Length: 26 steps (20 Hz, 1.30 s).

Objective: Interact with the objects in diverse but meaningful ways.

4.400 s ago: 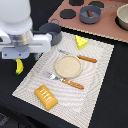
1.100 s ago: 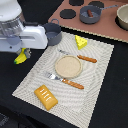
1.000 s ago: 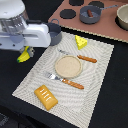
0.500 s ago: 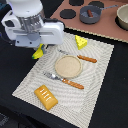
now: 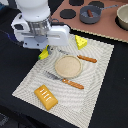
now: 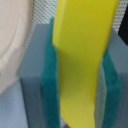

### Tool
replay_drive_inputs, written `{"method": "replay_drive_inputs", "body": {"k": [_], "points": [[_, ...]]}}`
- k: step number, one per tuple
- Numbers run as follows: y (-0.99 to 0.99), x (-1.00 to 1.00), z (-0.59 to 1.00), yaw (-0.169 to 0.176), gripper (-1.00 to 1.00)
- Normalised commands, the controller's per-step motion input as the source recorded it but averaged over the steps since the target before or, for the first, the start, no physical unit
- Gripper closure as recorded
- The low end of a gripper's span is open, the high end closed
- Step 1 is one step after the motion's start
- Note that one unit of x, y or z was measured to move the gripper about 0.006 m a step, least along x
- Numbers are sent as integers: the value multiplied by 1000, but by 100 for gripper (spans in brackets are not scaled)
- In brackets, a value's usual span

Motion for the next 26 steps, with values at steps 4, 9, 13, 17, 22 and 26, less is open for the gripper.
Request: {"method": "replay_drive_inputs", "body": {"k": [4,9,13,17,22,26], "points": [[141,130,-66,0,-100],[191,65,185,52,-100],[82,3,505,4,-100],[-228,0,1000,0,-100],[-766,206,874,0,-100],[-929,295,510,0,-100]]}}
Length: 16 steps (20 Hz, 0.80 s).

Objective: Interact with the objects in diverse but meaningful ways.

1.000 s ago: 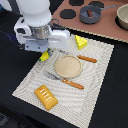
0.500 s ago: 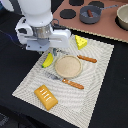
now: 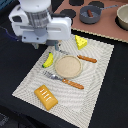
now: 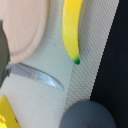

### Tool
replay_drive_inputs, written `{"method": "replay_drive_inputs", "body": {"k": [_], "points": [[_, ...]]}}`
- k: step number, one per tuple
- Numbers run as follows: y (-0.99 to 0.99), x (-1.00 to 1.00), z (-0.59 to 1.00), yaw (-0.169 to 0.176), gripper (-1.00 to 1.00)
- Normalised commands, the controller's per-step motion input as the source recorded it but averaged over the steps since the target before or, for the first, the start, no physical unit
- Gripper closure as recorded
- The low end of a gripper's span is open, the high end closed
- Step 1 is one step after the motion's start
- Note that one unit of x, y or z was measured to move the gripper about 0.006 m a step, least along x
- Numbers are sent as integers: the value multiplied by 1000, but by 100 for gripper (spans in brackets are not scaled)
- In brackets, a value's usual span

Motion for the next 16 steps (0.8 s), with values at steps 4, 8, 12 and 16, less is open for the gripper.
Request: {"method": "replay_drive_inputs", "body": {"k": [4,8,12,16], "points": [[-894,387,336,0,-100],[-806,385,-66,62,-100],[-604,126,-56,200,-100],[-591,136,-6,204,-100]]}}
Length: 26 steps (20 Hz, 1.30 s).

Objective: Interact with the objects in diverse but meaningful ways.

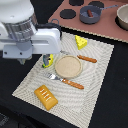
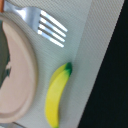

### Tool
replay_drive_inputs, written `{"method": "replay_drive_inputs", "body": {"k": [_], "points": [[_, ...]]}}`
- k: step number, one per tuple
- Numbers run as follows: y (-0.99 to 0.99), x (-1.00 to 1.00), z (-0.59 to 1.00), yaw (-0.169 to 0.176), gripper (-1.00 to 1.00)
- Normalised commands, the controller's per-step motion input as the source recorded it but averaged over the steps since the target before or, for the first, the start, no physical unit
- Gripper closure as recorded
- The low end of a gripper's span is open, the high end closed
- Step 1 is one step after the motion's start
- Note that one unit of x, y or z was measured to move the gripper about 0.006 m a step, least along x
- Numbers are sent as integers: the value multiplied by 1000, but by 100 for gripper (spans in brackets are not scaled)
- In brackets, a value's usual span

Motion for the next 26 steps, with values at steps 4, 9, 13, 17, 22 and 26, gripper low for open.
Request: {"method": "replay_drive_inputs", "body": {"k": [4,9,13,17,22,26], "points": [[-706,317,51,122,-100],[-681,591,378,31,-100],[-451,835,521,0,-100],[-209,974,469,0,-100],[-227,701,116,52,-100],[-339,480,-1,119,-100]]}}
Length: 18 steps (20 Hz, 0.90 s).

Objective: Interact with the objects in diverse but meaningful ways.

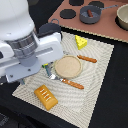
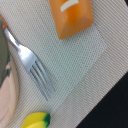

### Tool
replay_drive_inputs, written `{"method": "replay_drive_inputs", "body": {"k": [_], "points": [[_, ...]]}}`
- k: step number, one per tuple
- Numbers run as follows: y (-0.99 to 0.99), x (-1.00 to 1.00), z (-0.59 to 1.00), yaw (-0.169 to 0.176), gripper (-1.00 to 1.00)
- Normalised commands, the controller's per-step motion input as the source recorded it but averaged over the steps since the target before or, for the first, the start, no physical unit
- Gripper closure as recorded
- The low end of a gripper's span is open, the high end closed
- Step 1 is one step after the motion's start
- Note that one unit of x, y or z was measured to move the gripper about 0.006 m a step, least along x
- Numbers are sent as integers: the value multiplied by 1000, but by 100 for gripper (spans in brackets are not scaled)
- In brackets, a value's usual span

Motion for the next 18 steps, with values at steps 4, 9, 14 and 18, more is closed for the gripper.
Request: {"method": "replay_drive_inputs", "body": {"k": [4,9,14,18], "points": [[-304,634,0,84,-100],[-370,576,0,94,-100],[-390,643,-10,61,-100],[-351,531,-103,40,-100]]}}
